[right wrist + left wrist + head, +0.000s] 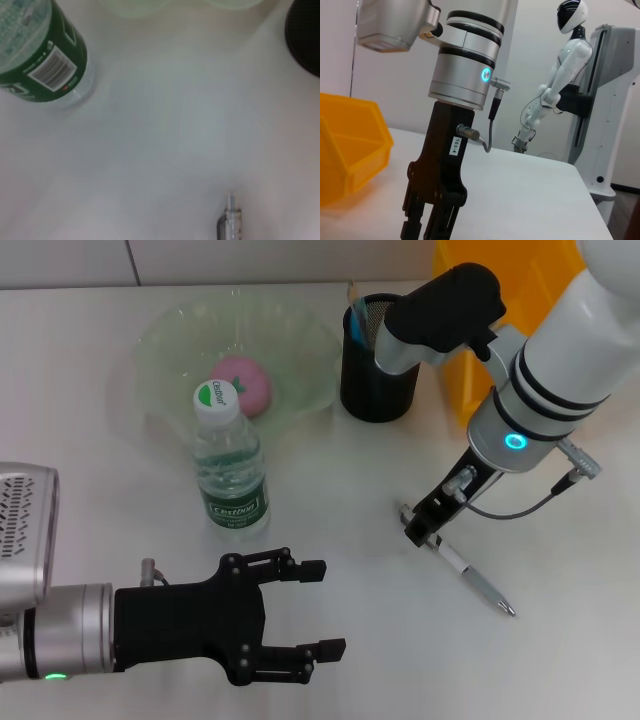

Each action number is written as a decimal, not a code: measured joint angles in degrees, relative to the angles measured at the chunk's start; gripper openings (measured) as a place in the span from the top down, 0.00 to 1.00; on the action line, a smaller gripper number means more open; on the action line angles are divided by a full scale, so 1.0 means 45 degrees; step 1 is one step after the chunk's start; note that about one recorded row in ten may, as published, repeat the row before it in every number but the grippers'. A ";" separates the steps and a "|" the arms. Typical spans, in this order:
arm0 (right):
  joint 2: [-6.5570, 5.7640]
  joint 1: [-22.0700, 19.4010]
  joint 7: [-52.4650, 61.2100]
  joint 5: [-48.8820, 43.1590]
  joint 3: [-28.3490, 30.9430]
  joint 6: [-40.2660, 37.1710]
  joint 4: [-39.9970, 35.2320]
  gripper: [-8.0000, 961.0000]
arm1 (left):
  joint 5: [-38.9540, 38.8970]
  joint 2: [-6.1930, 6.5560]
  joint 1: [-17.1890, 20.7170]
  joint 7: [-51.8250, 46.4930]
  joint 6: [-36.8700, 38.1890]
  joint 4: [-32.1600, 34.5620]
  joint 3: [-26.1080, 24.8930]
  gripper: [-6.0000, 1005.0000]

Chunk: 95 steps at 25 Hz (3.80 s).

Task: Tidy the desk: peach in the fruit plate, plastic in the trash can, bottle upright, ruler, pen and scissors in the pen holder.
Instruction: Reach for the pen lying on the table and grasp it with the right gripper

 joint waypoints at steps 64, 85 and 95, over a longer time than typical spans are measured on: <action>-0.0038 -0.1090 -0.0706 0.0273 0.0222 0.0319 -0.1522 0.48 | -0.0077 0.0020 0.0098 0.0020 0.0059 0.0033 -0.0039 0.19; -0.0019 -0.0483 -0.0602 0.0315 -0.0343 0.0704 -0.0328 0.40 | -0.0078 0.0020 0.0172 0.0020 0.0058 0.0099 -0.0042 0.19; -0.0020 -0.0330 -0.0574 0.0314 -0.0423 0.0738 0.0049 0.64 | -0.0078 0.0020 0.0172 0.0020 0.0058 0.0104 -0.0034 0.19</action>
